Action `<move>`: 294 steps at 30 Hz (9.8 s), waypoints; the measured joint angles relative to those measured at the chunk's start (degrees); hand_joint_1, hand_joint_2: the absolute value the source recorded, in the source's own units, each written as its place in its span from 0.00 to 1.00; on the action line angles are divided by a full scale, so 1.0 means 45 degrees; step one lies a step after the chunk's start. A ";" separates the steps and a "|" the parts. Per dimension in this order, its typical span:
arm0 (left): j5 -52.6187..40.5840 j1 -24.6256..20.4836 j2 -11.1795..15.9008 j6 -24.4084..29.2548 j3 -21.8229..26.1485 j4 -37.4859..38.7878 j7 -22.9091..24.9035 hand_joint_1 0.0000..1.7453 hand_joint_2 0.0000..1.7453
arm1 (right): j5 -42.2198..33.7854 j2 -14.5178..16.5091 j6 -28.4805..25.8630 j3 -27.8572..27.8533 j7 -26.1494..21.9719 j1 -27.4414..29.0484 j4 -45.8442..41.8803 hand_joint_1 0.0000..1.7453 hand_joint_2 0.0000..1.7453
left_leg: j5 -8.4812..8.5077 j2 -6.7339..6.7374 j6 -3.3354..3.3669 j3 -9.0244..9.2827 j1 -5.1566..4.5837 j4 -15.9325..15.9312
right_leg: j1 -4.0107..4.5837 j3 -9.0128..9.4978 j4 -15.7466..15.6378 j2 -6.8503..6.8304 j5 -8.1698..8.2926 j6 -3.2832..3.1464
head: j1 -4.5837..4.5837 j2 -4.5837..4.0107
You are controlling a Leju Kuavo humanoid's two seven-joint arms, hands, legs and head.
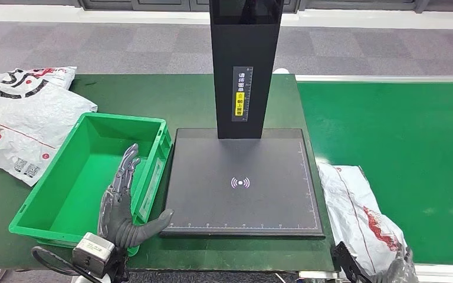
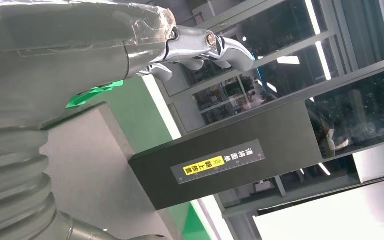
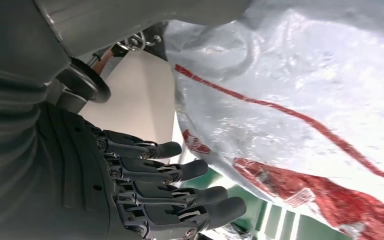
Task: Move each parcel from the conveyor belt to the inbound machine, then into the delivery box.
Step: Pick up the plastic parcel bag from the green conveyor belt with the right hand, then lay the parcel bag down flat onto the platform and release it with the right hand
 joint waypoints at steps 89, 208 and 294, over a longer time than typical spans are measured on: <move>-0.0495 -0.0417 -0.0039 -0.0410 -0.0005 -0.0117 0.0607 0.00 1.00 | -0.1007 0.0804 -0.0052 -0.1912 -0.2970 -0.2162 0.2634 0.10 1.00 | 0.0008 -0.0005 0.0001 -0.0001 -0.0014 0.0000 | 0.0003 -0.0002 0.0001 -0.0004 0.0001 0.0003 | 0.0000 0.0000; 0.0029 -0.1410 0.0708 0.0029 -0.0631 0.1277 -0.0045 0.00 1.00 | -0.6887 0.0306 -0.0696 1.0244 -0.5802 -0.5231 0.5140 1.00 1.00 | 0.0044 -0.0009 -0.0006 -0.0020 0.0001 0.0001 | 0.0019 -0.0021 0.0013 -0.0003 0.0017 0.0005 | 0.0000 0.0000; 0.0049 -0.1000 0.0957 0.0432 -0.0738 0.1103 -0.0150 0.00 1.00 | -0.9239 -0.0447 -0.1809 1.0279 -0.7130 -0.4510 0.3369 0.00 1.00 | 0.0043 -0.0009 -0.0005 -0.0024 -0.0005 0.0001 | 0.0015 -0.0028 0.0012 -0.0004 0.0016 0.0006 | 0.0000 0.0000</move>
